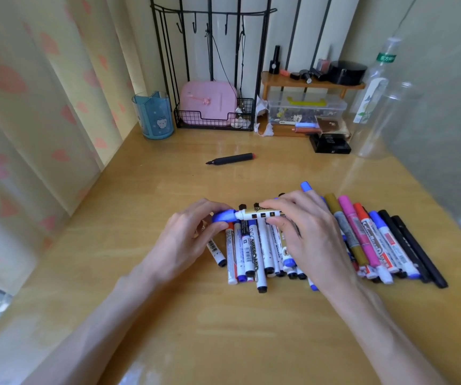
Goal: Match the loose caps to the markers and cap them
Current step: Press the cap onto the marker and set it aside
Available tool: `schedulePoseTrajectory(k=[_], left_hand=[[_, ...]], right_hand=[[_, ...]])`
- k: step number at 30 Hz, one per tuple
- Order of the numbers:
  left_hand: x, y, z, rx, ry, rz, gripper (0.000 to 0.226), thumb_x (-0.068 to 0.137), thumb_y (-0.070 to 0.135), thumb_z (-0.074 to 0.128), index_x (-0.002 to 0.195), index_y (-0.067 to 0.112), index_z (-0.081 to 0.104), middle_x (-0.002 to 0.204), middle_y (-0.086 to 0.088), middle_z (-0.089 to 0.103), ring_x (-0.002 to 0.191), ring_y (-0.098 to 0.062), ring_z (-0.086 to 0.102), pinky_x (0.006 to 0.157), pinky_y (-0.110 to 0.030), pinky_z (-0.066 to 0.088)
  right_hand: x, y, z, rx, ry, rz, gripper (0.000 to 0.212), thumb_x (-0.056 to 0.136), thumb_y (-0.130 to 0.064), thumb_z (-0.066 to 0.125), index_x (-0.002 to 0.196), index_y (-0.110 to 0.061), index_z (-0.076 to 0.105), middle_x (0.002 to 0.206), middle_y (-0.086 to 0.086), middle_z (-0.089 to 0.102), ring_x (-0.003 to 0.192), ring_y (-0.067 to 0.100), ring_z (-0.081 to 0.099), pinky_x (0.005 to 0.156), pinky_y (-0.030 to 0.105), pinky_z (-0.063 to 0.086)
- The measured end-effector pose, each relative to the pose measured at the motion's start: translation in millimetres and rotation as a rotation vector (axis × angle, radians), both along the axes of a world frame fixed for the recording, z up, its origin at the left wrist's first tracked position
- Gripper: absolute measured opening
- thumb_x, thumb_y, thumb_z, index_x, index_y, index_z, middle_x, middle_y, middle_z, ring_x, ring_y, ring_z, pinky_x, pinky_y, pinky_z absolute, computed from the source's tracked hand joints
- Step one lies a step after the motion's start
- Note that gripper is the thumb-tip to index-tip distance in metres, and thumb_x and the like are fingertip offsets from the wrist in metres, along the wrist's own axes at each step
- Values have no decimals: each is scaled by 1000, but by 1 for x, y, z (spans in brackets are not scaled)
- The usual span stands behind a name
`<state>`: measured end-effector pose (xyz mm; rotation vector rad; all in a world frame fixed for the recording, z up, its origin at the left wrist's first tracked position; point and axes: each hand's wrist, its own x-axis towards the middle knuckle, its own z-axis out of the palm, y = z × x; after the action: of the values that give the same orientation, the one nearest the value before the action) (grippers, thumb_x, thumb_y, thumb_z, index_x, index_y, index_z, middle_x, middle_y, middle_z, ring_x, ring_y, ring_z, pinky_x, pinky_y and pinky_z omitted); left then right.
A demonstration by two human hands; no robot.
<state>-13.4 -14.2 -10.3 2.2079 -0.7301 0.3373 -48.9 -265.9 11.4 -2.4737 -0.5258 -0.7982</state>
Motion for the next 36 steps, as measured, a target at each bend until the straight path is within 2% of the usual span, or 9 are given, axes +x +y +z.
schedulePoseTrajectory(k=[3, 5, 10, 16, 21, 28, 32, 34, 36], left_hand=[[-2, -1, 0, -9, 12, -28, 26, 102, 35, 62, 124, 23, 68, 103, 23, 67, 83, -3, 64, 70, -15, 45], [-4, -2, 0, -41, 36, -27, 27, 101, 34, 64, 125, 22, 69, 98, 22, 70, 81, -9, 69, 69, -22, 52], [-8, -4, 1, -127, 26, 0, 28, 100, 30, 62, 121, 15, 74, 78, 22, 66, 71, -12, 66, 69, -13, 45], [-8, -4, 1, -61, -4, -23, 27, 103, 27, 60, 124, 16, 73, 74, 13, 62, 71, -12, 59, 70, -16, 41], [-5, -3, 1, -54, -24, -43, 23, 105, 26, 59, 122, 17, 73, 72, 15, 60, 69, -11, 57, 68, -15, 39], [-5, 0, -1, -55, -2, -31, 23, 103, 21, 61, 122, 17, 74, 73, 15, 59, 67, -15, 58, 66, -21, 43], [-5, 0, 2, -33, 54, -64, 20, 104, 20, 64, 123, 20, 71, 83, 13, 64, 72, -17, 59, 66, -21, 44], [-4, -3, 4, -56, 121, -73, 19, 104, 30, 62, 121, 24, 67, 95, 10, 70, 77, -20, 63, 67, -31, 51], [-5, -4, 6, -109, 170, -63, 18, 103, 35, 62, 119, 27, 66, 99, 10, 72, 78, -18, 64, 69, -32, 52]], right_hand=[[0, 0, -2, -3, 14, 26, 26, 94, -8, 74, 118, -17, 76, 101, -6, 64, 96, 14, 54, 88, 14, 39], [-1, 1, -3, 14, 17, 43, 24, 95, -11, 73, 118, -17, 75, 101, -6, 64, 95, 16, 57, 85, 22, 45], [-2, 2, -7, 123, 41, 86, 22, 94, -13, 75, 116, -13, 77, 100, -2, 73, 90, 18, 68, 78, 38, 55], [-4, 3, -8, 156, 34, 105, 27, 90, -9, 79, 117, -12, 79, 101, -3, 76, 86, 8, 67, 78, 19, 53], [-7, 6, -11, 178, 37, 118, 28, 92, -9, 77, 119, -11, 78, 104, -2, 77, 89, 14, 71, 77, 32, 57], [-13, 17, -11, 135, -15, 78, 28, 89, -5, 79, 116, -8, 78, 98, -1, 75, 84, 11, 66, 76, 17, 51], [-12, 12, -5, 156, 89, 88, 25, 94, -9, 73, 119, -12, 76, 102, -4, 72, 92, 13, 67, 81, 29, 54], [-8, 6, -1, 170, 173, 73, 25, 97, -14, 70, 122, -18, 74, 106, -8, 68, 94, 12, 66, 85, 28, 52], [-6, 4, 1, 147, 223, 74, 30, 99, -20, 69, 128, -20, 71, 108, -9, 64, 90, 12, 63, 86, 25, 48]])
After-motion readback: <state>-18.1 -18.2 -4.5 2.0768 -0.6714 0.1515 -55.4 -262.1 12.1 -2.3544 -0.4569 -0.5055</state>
